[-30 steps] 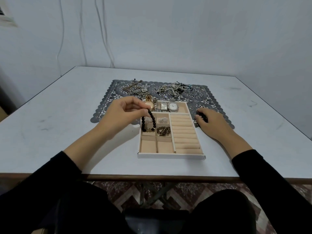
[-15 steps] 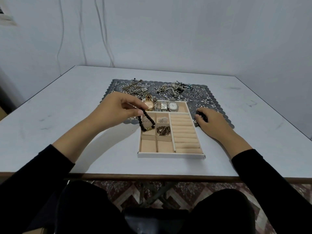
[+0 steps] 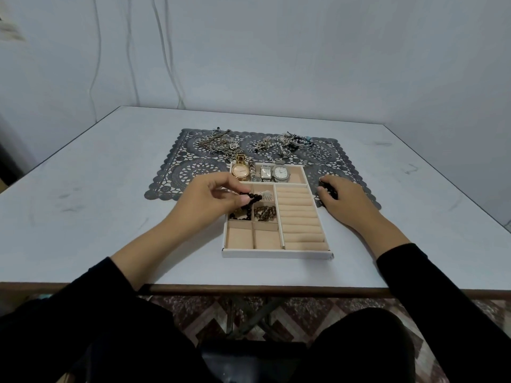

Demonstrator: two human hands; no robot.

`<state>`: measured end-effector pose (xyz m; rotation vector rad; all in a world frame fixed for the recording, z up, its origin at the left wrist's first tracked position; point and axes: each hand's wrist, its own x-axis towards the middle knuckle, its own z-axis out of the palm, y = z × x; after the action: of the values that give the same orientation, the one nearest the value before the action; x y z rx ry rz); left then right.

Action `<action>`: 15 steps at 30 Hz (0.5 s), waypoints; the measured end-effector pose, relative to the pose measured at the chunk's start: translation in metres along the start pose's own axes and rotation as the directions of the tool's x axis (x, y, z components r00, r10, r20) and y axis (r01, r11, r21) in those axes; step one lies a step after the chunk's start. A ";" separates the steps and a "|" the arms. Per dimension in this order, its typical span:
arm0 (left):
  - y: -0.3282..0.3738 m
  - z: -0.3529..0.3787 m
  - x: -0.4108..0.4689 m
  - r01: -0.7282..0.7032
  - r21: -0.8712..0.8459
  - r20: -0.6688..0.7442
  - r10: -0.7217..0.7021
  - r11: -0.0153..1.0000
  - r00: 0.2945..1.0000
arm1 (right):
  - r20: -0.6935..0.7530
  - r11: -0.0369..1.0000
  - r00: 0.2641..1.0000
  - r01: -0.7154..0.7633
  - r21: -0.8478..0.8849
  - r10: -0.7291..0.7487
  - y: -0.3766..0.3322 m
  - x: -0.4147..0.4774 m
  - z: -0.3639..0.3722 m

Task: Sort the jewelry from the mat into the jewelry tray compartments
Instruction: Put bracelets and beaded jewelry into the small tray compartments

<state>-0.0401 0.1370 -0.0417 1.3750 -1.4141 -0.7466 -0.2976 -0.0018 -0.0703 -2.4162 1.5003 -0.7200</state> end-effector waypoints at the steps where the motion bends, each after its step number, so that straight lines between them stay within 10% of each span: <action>1: 0.000 -0.001 -0.001 -0.028 0.070 -0.002 0.028 0.997 1.000 | 0.000 1.000 1.000 -0.002 0.000 0.002 0.000 0.000 0.000; 15: 0.013 -0.021 0.004 -0.325 0.575 0.281 0.193 0.751 0.940 | 0.004 1.000 1.000 -0.012 -0.002 0.012 -0.004 -0.002 -0.003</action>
<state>-0.0248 0.1399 -0.0224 1.5581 -2.0917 -0.2339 -0.2967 0.0021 -0.0668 -2.4067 1.5137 -0.7110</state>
